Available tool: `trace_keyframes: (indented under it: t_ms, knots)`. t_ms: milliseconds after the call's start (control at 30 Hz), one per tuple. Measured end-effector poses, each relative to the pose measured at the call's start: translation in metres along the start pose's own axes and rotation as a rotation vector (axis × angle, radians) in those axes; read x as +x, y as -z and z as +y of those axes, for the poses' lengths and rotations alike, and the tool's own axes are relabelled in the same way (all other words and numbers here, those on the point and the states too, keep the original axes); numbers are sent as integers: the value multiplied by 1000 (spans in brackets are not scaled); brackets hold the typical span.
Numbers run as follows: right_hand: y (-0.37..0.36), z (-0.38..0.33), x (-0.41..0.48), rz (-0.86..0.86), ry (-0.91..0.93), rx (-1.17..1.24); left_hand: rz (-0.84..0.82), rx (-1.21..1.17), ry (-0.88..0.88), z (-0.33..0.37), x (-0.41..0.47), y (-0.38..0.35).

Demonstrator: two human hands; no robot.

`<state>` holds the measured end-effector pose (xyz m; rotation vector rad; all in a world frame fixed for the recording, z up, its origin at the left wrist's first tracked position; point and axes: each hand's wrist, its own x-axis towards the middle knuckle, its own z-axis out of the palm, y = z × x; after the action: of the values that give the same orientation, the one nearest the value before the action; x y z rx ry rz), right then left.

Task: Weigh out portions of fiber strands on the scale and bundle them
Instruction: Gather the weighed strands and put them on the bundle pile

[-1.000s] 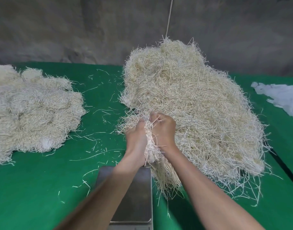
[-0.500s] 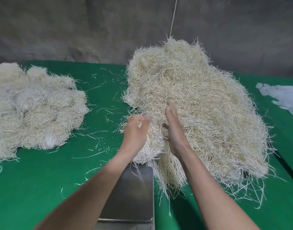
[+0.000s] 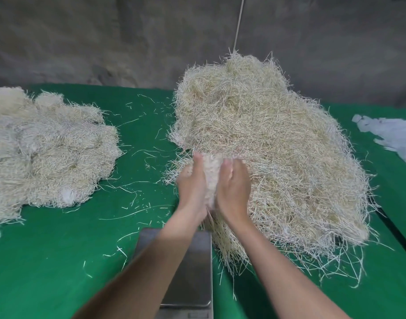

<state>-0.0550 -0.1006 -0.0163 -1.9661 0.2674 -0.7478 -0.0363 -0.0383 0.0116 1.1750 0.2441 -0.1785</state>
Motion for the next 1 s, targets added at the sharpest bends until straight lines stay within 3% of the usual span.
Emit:
trace_keyframes:
  t_ms: [67,233,400,533,633,700,767,800,900,1000]
  knots:
    - [-6,2,-23,-81,118,-92,154,4,-57,8,11,1]
    - [12,4,20,-30,-68,-28,39,184,-37,-14,-4,-6]
    - [-8,-1,-20,-25,129,-45,153,47,4,1,11,3]
    - [7,14,2,-126,91,-13,-27,278,131,-8,-4,11]
    - [17,7,12,-207,-166,312,-41,443,-145,2,7,19]
    - [19,-3,18,-356,-303,501,-94,636,-304,5,10,17]
    - [15,-15,12,-544,-238,377,-114,655,-357,5,10,9]
    - [10,-16,6,-550,-170,238,-135,532,-328,8,8,5]
    - [8,-12,8,-271,-171,156,-91,171,-43,21,10,5]
    - [21,-1,26,-164,-517,341,-136,225,-106,13,0,17]
